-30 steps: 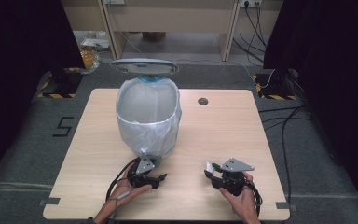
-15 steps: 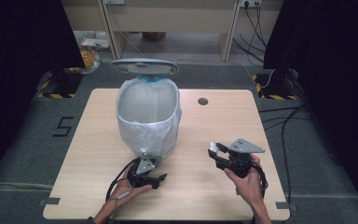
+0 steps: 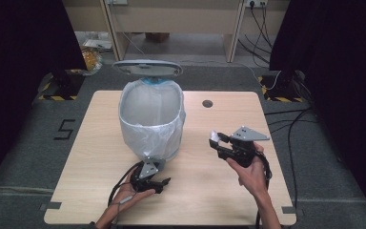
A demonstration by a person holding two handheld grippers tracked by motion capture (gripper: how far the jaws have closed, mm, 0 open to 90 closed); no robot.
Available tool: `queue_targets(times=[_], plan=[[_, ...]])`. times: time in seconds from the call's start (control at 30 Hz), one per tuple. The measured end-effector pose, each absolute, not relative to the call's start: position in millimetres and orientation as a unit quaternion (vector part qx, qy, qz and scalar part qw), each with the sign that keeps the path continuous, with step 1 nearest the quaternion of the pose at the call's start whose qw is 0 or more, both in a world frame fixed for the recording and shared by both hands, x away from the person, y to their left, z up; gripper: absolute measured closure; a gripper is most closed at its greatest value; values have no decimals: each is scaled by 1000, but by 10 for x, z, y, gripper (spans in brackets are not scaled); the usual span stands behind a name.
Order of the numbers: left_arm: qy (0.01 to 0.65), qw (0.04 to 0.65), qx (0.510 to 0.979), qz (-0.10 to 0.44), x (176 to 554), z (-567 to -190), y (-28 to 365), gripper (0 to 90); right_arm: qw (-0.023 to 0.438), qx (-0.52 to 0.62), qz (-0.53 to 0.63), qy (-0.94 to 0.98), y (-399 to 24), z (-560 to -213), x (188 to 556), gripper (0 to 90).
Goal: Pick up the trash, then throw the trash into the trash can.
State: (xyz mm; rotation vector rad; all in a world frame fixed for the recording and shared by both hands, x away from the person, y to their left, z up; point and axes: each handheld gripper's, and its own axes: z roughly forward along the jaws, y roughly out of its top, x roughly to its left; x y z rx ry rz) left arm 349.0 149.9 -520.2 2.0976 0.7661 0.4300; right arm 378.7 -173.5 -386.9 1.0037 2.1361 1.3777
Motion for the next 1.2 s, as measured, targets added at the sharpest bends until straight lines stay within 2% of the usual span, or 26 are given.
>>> queue_targets(times=[0.57,1.2], plan=[[306,420,837,173,3485,-5203,1495,265,208,343,514,758,-1552,-3319,4082,568],[301,415,841,173,3479,-5200,1496,265,204,324,522,763,-1202,-2892,4308,569]])
